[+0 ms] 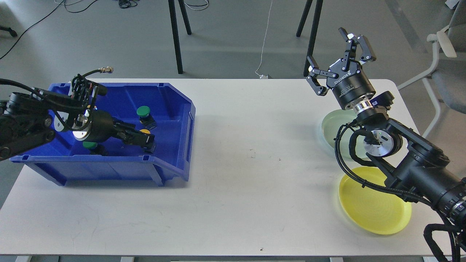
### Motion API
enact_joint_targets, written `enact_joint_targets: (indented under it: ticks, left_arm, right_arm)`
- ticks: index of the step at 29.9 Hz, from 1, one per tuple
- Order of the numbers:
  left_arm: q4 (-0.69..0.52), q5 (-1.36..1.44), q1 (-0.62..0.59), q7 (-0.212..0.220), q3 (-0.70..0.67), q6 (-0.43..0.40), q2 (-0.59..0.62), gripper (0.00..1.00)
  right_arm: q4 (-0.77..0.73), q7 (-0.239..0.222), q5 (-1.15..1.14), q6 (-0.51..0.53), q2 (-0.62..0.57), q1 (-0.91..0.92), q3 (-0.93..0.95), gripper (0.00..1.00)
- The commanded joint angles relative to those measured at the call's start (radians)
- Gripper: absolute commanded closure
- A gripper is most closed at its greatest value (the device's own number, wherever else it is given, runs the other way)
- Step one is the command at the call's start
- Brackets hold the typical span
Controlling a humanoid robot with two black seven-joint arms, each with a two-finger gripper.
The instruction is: Pass button and place on color plate
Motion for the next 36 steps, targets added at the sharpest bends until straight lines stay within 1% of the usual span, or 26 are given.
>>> enact_joint_targets:
  ticks: [1,7,20,24,27,31,34,36]
  left_arm:
    - [0.005,0.001,0.005,0.0,-0.002,0.0,-0.033,0.14]
    - [0.02,-0.001,0.011,0.0,-0.002,0.0,-0.039,0.15]
    - [0.051,-0.004,0.026,0.0,-0.003,0.002,-0.04,0.2]
    - [0.06,-0.013,0.032,0.0,-0.005,0.002,-0.057,0.21]
    - [0.075,-0.016,0.032,0.0,-0.005,0.014,-0.063,0.23]
    - [0.075,-0.016,0.04,0.0,-0.005,0.022,-0.065,0.36]
    - [0.075,-0.015,0.04,0.0,-0.005,0.023,-0.063,0.49]
    - [0.075,-0.015,0.04,0.0,-0.005,0.025,-0.063,0.54]
  right_arm:
    - [0.0,0.0,0.0,0.001,0.0,-0.007,0.0,0.01]
    - [0.0,0.0,0.0,0.001,0.0,-0.01,0.0,0.01]
    - [0.0,0.0,0.0,0.003,0.002,-0.021,0.001,0.01]
    - [0.001,0.0,0.0,0.003,0.002,-0.026,0.001,0.01]
    - [0.001,0.0,0.0,0.003,0.002,-0.026,0.001,0.01]
    - [0.001,0.0,0.0,0.003,0.002,-0.026,0.001,0.01]
    - [0.001,0.0,0.0,0.003,0.002,-0.026,0.001,0.01]
    - [0.001,0.0,0.0,0.003,0.002,-0.026,0.001,0.01]
